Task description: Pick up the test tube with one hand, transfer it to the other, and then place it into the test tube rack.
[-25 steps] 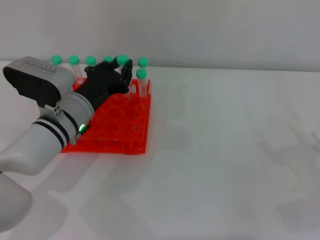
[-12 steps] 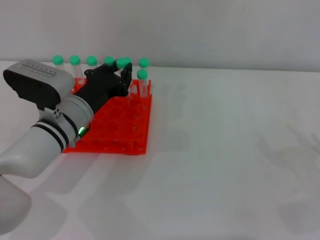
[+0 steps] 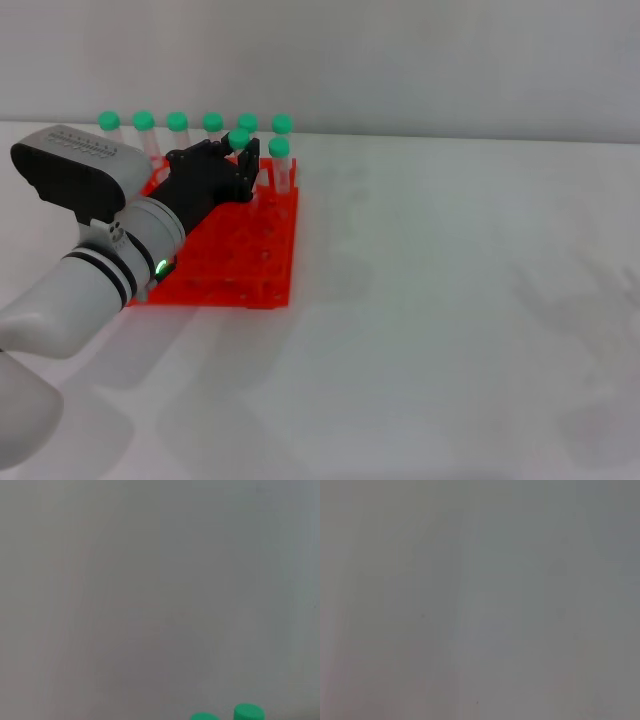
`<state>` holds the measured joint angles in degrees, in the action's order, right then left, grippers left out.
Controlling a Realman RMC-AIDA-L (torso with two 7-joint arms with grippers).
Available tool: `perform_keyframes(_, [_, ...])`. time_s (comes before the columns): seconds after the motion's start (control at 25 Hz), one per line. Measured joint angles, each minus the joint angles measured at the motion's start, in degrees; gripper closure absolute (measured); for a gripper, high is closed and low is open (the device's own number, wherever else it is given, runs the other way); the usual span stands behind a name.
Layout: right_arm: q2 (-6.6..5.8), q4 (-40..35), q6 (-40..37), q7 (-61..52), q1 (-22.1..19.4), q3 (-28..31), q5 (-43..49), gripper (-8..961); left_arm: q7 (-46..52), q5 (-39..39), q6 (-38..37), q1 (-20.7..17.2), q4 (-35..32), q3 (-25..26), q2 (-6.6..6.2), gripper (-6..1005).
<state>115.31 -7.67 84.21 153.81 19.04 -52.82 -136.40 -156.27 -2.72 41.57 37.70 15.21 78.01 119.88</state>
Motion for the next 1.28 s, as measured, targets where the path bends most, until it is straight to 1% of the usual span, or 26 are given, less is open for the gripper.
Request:
perform_keyframes(0.16, [0.0, 0.0, 0.3, 0.0, -0.2, 0.0, 0.0, 93, 0.0, 0.0, 0.0, -0.3, 0.1, -0.1, 0.0, 737])
perform_keyframes(0.32, [0.0, 0.1, 0.7, 0.0, -0.4, 0.1, 0.0, 93, 0.0, 0.0, 0.7, -1.7, 0.7, -0.4, 0.0, 665])
perform_keyframes(0.36, [0.0, 0.1, 0.7, 0.0, -0.4, 0.1, 0.0, 93, 0.0, 0.0, 1.3, -3.2, 1.4, -0.6, 0.0, 647])
perform_keyframes(0.48, [0.0, 0.1, 0.8, 0.0, -0.4, 0.1, -0.1, 94, 0.0, -0.1, 1.6, -4.5, 1.9, -0.6, 0.0, 592])
perform_keyframes(0.6, [0.0, 0.2, 0.8, 0.1, -0.4, 0.4, -0.2, 94, -0.6, -0.2, 5.3, -8.0, 2.8, -0.7, 0.0, 538])
perform_keyframes(0.64, [0.0, 0.2, 0.8, 0.2, -0.4, 0.4, -0.3, 94, -0.9, -0.3, 7.1, -9.1, 2.8, -0.7, 0.0, 492])
perform_keyframes(0.72, [0.0, 0.2, 0.5, 0.3, -0.6, 0.7, -0.4, 93, -1.8, -1.5, 13.1, -12.7, 2.8, -0.5, 0.03, 400])
perform_keyframes(0.76, [0.0, 0.2, 0.4, 0.4, -0.7, 0.8, -0.5, 93, -2.3, -3.0, 16.9, -14.9, 2.7, -0.3, 0.04, 354])
perform_keyframes(0.8, [0.0, 0.2, 0.3, 0.4, -0.8, 1.1, -0.6, 93, -2.6, -4.7, 19.1, -16.1, 2.4, -0.2, 0.06, 308])
perform_keyframes(0.88, [0.0, 0.4, 0.2, 0.5, -1.0, 1.5, -0.6, 93, -2.8, -10.4, 24.4, -19.2, 1.5, -0.1, 0.03, 240])
perform_keyframes(0.96, [0.0, 1.3, 0.0, 0.5, -1.1, 3.6, -0.7, 93, -2.5, -15.9, 28.4, -21.3, -0.2, -0.1, -0.01, 173])
perform_keyframes(1.04, [0.0, 1.5, 0.0, 0.5, -1.1, 4.2, -0.7, 94, -1.4, -20.3, 31.0, -22.2, -2.4, -0.1, -0.01, 105])
perform_keyframes(1.16, [0.0, 2.0, 0.0, 0.4, -1.1, 4.5, -0.7, 94, 2.0, -26.5, 33.1, -22.7, -5.7, -0.1, -0.01, 106])
perform_keyframes(1.28, [0.0, 2.9, 0.0, 0.1, -1.0, 4.6, -1.1, 94, 4.6, -29.5, 32.9, -22.7, -6.5, -0.3, 0.0, 106])
